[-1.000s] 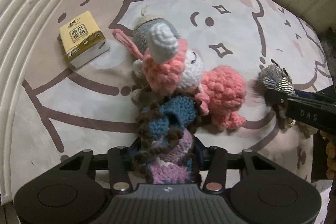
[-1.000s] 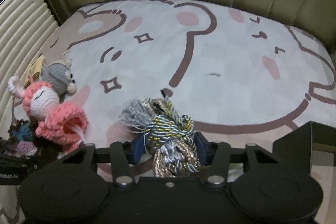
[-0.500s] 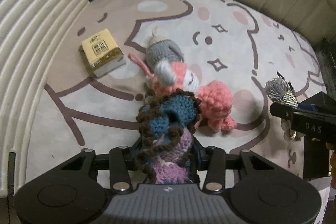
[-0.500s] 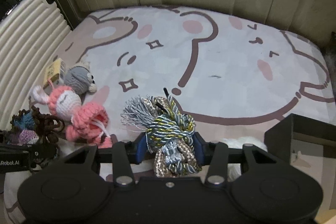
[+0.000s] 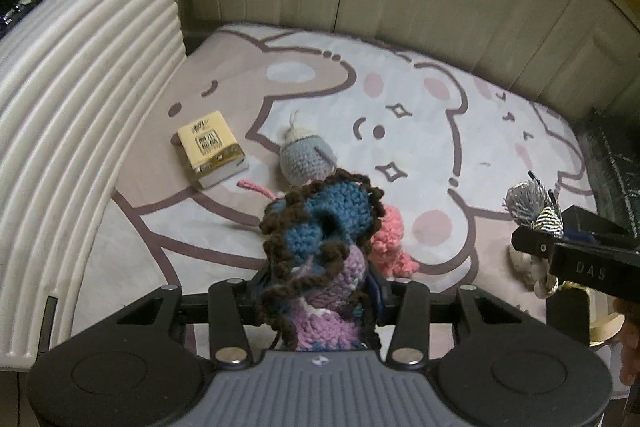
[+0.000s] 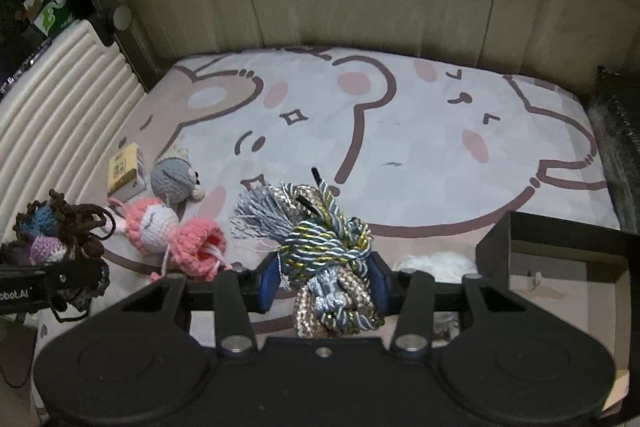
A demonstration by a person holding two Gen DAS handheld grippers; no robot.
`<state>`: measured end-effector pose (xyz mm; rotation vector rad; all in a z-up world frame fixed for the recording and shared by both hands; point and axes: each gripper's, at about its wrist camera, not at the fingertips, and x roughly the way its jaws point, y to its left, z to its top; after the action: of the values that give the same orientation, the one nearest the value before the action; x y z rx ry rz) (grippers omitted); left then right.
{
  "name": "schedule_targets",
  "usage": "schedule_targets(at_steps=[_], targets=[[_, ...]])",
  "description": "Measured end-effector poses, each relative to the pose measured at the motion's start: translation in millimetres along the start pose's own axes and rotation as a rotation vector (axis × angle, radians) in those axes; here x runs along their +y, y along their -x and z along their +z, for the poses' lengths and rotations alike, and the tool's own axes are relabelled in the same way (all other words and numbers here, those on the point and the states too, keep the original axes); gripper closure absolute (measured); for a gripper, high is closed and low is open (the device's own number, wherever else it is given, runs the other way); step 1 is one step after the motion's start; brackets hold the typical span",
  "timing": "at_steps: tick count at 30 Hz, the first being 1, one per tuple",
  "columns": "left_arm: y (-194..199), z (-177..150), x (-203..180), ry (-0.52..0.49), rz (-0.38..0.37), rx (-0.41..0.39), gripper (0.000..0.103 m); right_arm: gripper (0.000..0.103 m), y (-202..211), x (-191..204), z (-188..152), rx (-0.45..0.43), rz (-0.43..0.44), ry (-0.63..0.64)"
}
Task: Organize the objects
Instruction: 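Grasp the crocheted doll with the left tool while the right tool grasps the rope toy, then carry the crocheted doll and rope toy with both tools over the black box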
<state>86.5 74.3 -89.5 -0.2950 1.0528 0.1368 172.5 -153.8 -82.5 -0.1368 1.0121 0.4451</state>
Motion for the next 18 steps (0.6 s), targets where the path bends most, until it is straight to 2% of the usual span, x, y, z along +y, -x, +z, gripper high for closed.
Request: schedule_targets(at_steps=[9, 18], targets=[[23, -1, -8, 0.025, -0.007, -0.067, 0.057, 0.056, 29, -3, -2, -0.041, 0.01, -0.03], [32, -1, -27, 0.0, -0.003, -0.106, 0.057, 0.056, 48, -17, -5, -0.072, -0.007, -0.075]])
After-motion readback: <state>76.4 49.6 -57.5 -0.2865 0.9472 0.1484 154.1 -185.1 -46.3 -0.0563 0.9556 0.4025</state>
